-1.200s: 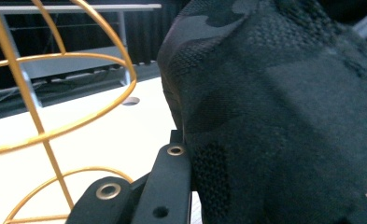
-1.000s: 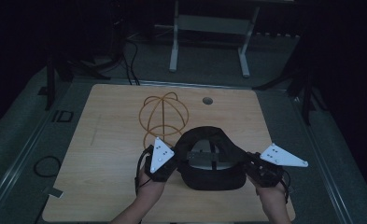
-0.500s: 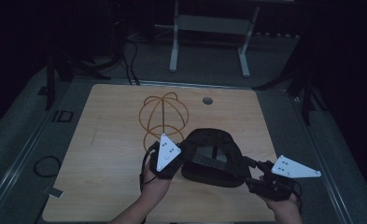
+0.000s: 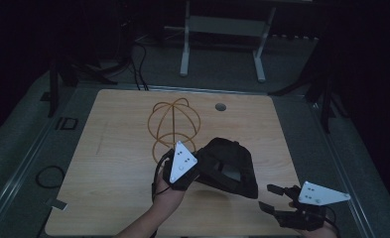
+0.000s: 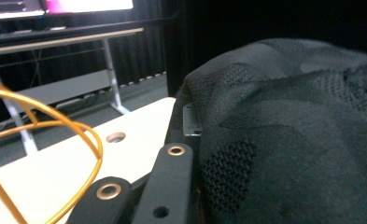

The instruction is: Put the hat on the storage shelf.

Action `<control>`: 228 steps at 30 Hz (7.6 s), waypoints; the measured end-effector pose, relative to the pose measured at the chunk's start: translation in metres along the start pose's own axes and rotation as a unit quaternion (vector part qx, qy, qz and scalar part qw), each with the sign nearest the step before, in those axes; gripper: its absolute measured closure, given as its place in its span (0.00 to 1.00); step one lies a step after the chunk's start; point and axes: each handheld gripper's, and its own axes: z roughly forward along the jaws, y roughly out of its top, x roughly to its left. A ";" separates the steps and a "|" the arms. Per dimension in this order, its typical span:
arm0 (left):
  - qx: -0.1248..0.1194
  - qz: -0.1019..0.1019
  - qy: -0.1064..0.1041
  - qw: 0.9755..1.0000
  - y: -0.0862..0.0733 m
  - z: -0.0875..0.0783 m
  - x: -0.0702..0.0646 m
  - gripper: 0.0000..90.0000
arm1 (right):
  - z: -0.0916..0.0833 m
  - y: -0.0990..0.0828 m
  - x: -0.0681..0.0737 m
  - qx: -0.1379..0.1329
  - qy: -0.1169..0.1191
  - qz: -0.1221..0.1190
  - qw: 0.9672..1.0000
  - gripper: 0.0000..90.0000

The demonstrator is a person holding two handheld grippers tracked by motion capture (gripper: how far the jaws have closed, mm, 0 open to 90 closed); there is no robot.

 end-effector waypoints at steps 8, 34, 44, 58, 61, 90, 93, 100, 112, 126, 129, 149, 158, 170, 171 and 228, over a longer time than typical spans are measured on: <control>0.001 0.031 -0.072 0.997 0.003 -0.001 0.003 0.99 | -0.030 0.003 -0.020 -0.016 -0.030 -0.012 0.999 0.47; -0.053 0.080 -0.283 0.954 0.000 -0.007 0.034 0.99 | 0.018 0.072 0.016 -0.063 0.099 -0.165 0.979 0.53; -0.043 0.052 -0.277 0.958 -0.001 -0.001 0.035 0.99 | 0.037 0.079 0.028 -0.047 0.088 -0.198 0.975 0.69; -0.033 0.046 -0.256 0.965 0.000 0.003 0.040 0.98 | 0.029 0.082 0.021 -0.079 0.079 -0.171 0.979 0.97; -0.025 0.045 -0.242 0.969 0.000 0.004 0.041 0.89 | 0.027 0.081 0.018 -0.083 0.083 -0.163 0.980 0.98; -0.002 0.037 -0.125 0.991 -0.022 -0.020 0.057 0.05 | -0.003 0.089 -0.029 -0.125 -0.043 -0.064 0.989 0.97; 0.004 0.039 -0.110 0.993 -0.029 -0.026 0.060 0.04 | -0.003 0.094 -0.034 -0.127 -0.053 -0.061 0.989 0.97; 0.009 0.022 -0.072 0.997 -0.046 -0.044 0.074 0.02 | 0.002 0.111 -0.043 -0.132 -0.070 -0.057 0.987 0.97; 0.043 0.006 -0.023 0.999 -0.089 -0.067 0.096 0.02 | 0.024 0.144 -0.054 -0.134 -0.073 -0.052 0.987 0.97; 0.039 -0.037 0.039 0.998 -0.132 -0.100 0.114 0.02 | 0.070 0.187 -0.053 -0.119 -0.064 -0.060 0.989 0.97; 0.044 -0.042 0.047 0.997 -0.141 -0.104 0.116 0.02 | 0.082 0.195 -0.051 -0.112 -0.058 -0.064 0.990 0.97; 0.049 -0.053 0.074 0.995 -0.163 -0.115 0.124 0.02 | 0.153 0.207 -0.036 -0.063 -0.017 -0.067 0.996 0.97; 0.048 -0.050 0.074 0.995 -0.164 -0.115 0.124 0.02 | 0.177 0.209 -0.033 -0.053 -0.004 -0.064 0.997 0.97; 0.047 -0.057 0.071 0.995 -0.167 -0.117 0.126 0.02 | 0.206 0.212 -0.031 -0.034 0.001 -0.059 0.998 0.97; 0.047 -0.056 0.070 0.995 -0.167 -0.116 0.126 0.02 | 0.207 0.212 -0.030 -0.034 0.003 -0.059 0.998 0.97; 0.055 -0.064 0.061 0.995 -0.171 -0.113 0.124 0.02 | 0.177 0.147 -0.025 -0.018 0.037 -0.055 0.998 0.14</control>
